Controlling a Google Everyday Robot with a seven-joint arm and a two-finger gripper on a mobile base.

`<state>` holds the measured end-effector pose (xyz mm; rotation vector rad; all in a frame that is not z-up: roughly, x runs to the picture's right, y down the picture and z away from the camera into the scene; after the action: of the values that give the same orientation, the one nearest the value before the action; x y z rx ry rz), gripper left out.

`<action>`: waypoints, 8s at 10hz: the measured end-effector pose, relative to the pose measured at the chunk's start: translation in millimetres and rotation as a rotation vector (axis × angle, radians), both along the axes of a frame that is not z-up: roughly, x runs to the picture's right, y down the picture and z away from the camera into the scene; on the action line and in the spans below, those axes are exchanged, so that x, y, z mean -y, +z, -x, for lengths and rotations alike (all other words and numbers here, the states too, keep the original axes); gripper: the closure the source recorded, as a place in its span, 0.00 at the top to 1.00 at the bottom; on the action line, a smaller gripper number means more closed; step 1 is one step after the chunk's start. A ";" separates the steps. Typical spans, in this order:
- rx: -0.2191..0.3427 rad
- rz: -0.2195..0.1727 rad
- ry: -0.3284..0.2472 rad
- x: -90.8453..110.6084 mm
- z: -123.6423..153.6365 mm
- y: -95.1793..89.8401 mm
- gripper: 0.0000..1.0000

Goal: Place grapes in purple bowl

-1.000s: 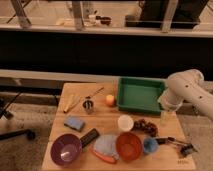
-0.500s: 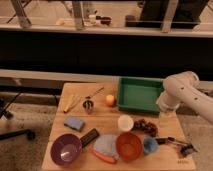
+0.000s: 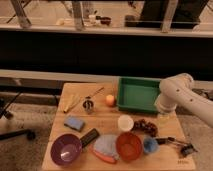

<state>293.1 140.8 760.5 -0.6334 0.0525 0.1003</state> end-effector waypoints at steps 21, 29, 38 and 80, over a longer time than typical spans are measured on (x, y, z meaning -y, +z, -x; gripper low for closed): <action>0.014 0.022 -0.053 -28.8 14.3 16.3 0.80; 0.047 0.019 -0.013 -28.2 8.5 23.5 0.80; 0.071 0.028 0.000 -33.3 4.3 19.5 0.80; 0.188 0.087 -0.137 -68.7 11.8 63.9 0.80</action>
<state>281.3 209.5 824.4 -0.7215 -0.0813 -0.0944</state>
